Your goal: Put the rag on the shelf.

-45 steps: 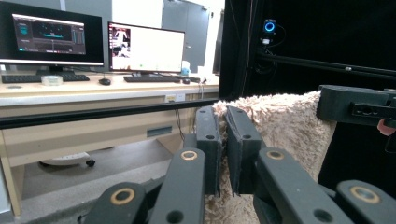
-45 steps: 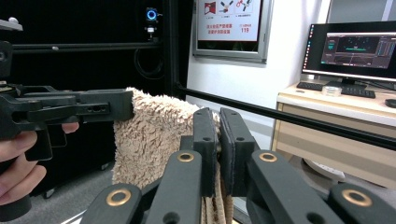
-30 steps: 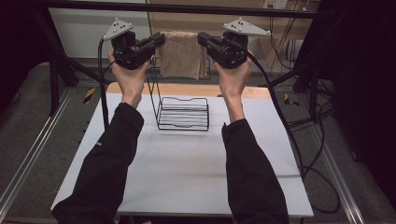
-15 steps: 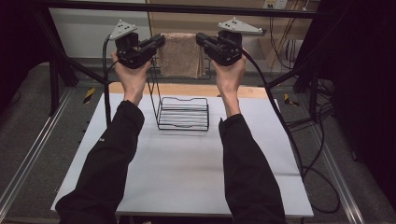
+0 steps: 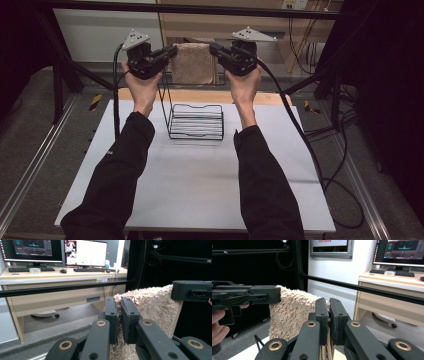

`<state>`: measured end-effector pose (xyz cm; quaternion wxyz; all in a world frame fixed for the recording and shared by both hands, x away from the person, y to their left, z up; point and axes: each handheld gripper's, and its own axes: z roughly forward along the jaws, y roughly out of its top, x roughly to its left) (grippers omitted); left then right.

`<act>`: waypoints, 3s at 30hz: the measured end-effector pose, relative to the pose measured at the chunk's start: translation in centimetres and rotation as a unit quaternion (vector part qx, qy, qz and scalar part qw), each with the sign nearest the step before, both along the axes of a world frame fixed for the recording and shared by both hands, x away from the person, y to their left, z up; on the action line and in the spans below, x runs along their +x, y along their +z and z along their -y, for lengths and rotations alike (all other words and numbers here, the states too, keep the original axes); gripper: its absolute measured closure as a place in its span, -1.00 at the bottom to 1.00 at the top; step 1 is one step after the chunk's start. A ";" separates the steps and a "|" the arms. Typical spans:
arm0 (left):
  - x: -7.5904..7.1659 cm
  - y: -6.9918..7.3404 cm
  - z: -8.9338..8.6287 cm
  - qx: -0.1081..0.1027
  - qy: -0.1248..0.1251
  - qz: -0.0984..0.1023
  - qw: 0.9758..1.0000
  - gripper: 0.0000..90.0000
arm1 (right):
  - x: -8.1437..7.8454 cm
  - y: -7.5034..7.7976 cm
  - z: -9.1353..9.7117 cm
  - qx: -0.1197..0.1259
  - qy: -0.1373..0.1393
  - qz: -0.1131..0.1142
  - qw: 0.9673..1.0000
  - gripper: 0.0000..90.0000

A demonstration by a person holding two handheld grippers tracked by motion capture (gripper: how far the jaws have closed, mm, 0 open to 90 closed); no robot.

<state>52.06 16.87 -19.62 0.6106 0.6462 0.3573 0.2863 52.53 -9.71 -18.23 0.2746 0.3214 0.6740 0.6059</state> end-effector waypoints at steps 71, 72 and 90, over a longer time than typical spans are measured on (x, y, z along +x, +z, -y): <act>-6.3 -1.7 -1.3 0.026 -0.045 -0.057 0.997 0.72 | -5.6 -5.3 0.6 -0.063 0.051 -0.015 0.997 0.88; -6.1 -1.5 -1.1 0.030 -0.041 -0.061 0.997 0.80 | -5.6 -5.4 0.7 -0.064 0.052 -0.016 0.996 0.88; -5.3 -3.2 -0.4 0.071 -0.054 -0.117 0.989 0.98 | -5.6 -6.2 0.5 -0.076 0.060 -0.030 0.995 0.82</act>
